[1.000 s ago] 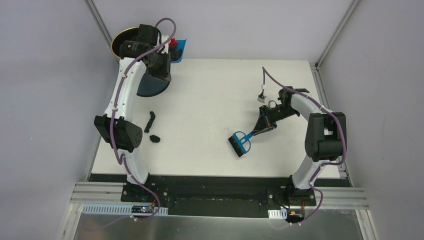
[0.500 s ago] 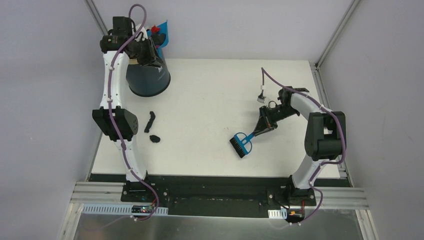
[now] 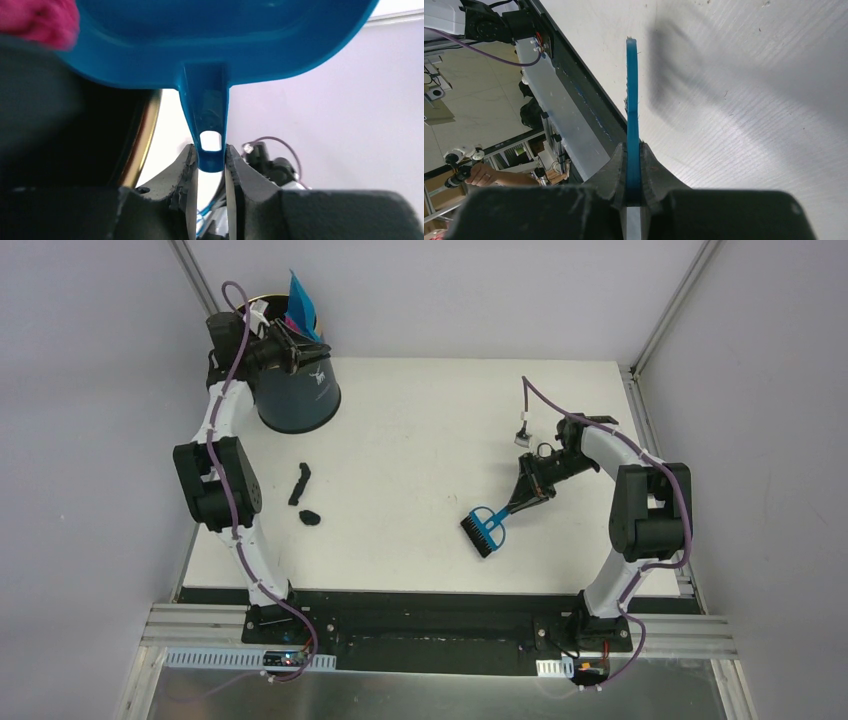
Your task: Sweep away the paper scraps from the table
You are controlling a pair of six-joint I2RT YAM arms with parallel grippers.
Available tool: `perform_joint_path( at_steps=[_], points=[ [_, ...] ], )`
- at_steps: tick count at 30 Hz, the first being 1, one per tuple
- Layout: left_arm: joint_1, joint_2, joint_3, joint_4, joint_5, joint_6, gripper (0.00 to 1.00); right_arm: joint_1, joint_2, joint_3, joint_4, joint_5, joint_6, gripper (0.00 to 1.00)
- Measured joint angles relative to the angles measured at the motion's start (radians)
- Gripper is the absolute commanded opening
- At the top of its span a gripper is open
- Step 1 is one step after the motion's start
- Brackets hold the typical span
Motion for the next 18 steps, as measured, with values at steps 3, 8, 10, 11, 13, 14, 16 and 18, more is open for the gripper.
perform_joint_path(
  at_steps=[3, 8, 10, 11, 13, 14, 16, 18],
  points=[
    [0.013, -0.021, -0.159, 0.422, 0.027, -0.319, 0.00, 0.000, 0.000, 0.000, -0.002, 0.000, 0.000, 0.00],
    [0.019, 0.058, -0.220, 0.984, -0.004, -0.787, 0.00, 0.000, 0.000, 0.000, -0.006, 0.000, -0.001, 0.00],
    [0.019, 0.070, -0.237, 1.089, -0.011, -0.878, 0.00, 0.000, 0.000, 0.000, -0.006, 0.000, -0.001, 0.00],
    [0.019, 0.071, -0.249, 1.120, -0.011, -0.908, 0.00, 0.000, 0.000, 0.000, -0.006, 0.000, -0.001, 0.00],
    [0.019, 0.070, -0.259, 1.158, -0.008, -0.930, 0.00, 0.000, 0.000, 0.000, -0.006, -0.001, -0.001, 0.00],
    [0.019, 0.069, -0.261, 1.163, -0.006, -0.932, 0.00, 0.000, 0.000, 0.000, -0.006, 0.000, -0.001, 0.00],
    [0.019, 0.063, -0.264, 1.150, 0.002, -0.912, 0.00, 0.000, 0.000, 0.000, -0.007, -0.001, -0.001, 0.00],
    [0.019, 0.040, -0.264, 1.063, 0.028, -0.836, 0.00, 0.000, 0.000, 0.000, -0.008, -0.002, 0.000, 0.00]
  ],
)
